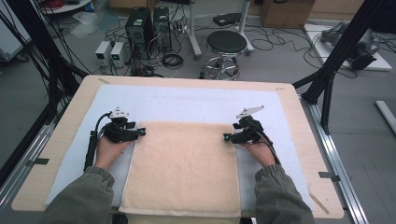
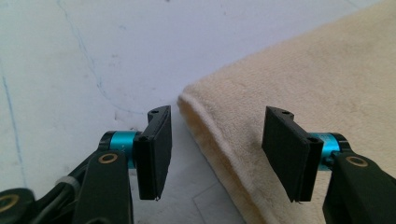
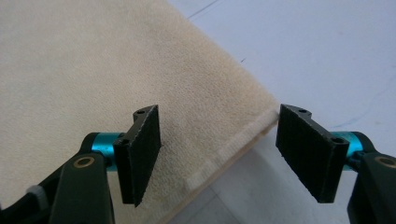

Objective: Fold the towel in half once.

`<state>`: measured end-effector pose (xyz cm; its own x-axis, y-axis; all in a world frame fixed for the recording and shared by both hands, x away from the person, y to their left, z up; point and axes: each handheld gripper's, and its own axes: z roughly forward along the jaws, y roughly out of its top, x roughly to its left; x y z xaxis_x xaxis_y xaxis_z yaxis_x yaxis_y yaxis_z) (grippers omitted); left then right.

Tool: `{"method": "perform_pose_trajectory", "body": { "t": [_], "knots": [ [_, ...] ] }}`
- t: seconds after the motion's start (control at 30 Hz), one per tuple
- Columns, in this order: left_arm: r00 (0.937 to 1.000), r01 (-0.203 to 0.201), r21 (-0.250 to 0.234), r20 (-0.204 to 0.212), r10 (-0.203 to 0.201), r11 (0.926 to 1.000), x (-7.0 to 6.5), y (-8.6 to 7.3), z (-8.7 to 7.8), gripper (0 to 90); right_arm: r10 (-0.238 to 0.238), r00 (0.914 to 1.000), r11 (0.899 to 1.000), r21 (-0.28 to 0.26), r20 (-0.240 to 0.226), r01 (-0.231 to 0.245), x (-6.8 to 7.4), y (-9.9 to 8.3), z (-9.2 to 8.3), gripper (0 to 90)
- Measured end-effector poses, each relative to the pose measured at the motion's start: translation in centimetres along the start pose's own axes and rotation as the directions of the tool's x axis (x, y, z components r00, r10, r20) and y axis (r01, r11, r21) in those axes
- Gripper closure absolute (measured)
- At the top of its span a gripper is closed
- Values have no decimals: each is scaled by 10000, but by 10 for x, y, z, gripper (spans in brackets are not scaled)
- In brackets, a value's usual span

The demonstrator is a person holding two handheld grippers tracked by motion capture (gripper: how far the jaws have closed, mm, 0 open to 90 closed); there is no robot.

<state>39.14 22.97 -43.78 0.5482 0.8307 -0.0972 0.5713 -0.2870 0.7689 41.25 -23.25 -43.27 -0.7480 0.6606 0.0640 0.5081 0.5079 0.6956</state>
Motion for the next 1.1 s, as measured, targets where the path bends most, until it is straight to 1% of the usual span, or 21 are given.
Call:
{"method": "perform_pose_trajectory", "body": {
  "t": [0.07,0.1,0.23,0.27,0.3,0.33,0.4,0.43,0.47,0.5,0.53,0.6,0.63,0.67,0.7,0.8,0.83,0.97,1.03,1.07,1.1],
  "knots": [
    [10000,-16,190,23,16,9998,-2,-2,5,431,0,9998,9998,207,-198,4,0,-1,6,310],
    [10000,-90,198,-27,91,9998,-2,-2,6,429,15,9999,9999,166,-162,-13,1,-1,7,323],
    [9999,-29,166,-128,32,9999,-3,-2,6,478,194,9996,9997,116,-192,-192,-2,-2,6,437],
    [10000,-45,166,6,44,9999,-4,-1,6,520,198,9995,9997,125,-243,-195,-2,-1,6,473],
    [9999,-100,155,59,99,9998,-6,-1,6,590,169,9994,9998,147,-310,-165,-1,-1,6,503],
    [9998,-166,145,72,165,9998,-9,-1,7,631,90,9994,9998,152,-328,-85,0,0,6,537],
    [9993,-223,165,293,218,9996,-12,0,7,747,112,9982,9998,176,-582,-102,1,1,6,635],
    [9992,-335,175,246,330,9993,-13,0,7,780,141,9964,9997,203,-841,-124,1,1,6,745],
    [9988,-352,226,337,345,9991,-13,1,7,800,175,9910,9997,211,-1328,-148,1,1,7,790],
    [9988,-362,270,345,352,9990,-12,2,7,816,185,9913,9996,230,-1303,-156,2,2,8,810],
    [9992,-316,246,250,309,9992,-12,3,8,827,134,9912,9996,261,-1320,-100,3,3,8,819],
    [9990,-442,258,-88,444,9987,-11,9,8,837,92,9909,9996,286,-1345,-54,1,6,8,826],
    [9986,-451,155,-272,455,9989,-10,12,8,840,-8,9931,9998,200,-1169,31,1,8,7,830],
    [9978,-528,187,-398,535,9984,-8,19,9,842,-136,9954,9999,2,-953,136,1,11,6,831],
    [9974,-543,172,-456,551,9984,-7,24,9,842,-23,9965,10000,-69,-835,18,-1,15,4,832],
    [9944,-634,-158,-852,618,9979,-4,49,7,844,-43,9993,9987,-511,-375,23,-7,30,-2,834],
    [9930,-692,-149,-973,675,9975,-3,59,6,844,9,9996,9979,-652,-275,-27,-11,37,-5,834],
    [9850,-1062,-633,-1429,963,9923,3,101,-5,844,49,9998,9940,-1093,202,-27,-22,69,-21,835],
    [9846,-1122,-901,-1447,984,9896,5,119,-11,841,79,9988,9917,-1283,482,-16,-28,84,-28,831],
    [9857,-1089,-935,-1389,953,9896,6,125,-11,832,207,9980,9906,-1366,596,-124,-32,90,-30,813],
    [9841,-1121,-836,-1473,990,9902,7,129,-12,796,417,9969,9890,-1443,660,-318,-36,94,-31,762]
  ]
}}
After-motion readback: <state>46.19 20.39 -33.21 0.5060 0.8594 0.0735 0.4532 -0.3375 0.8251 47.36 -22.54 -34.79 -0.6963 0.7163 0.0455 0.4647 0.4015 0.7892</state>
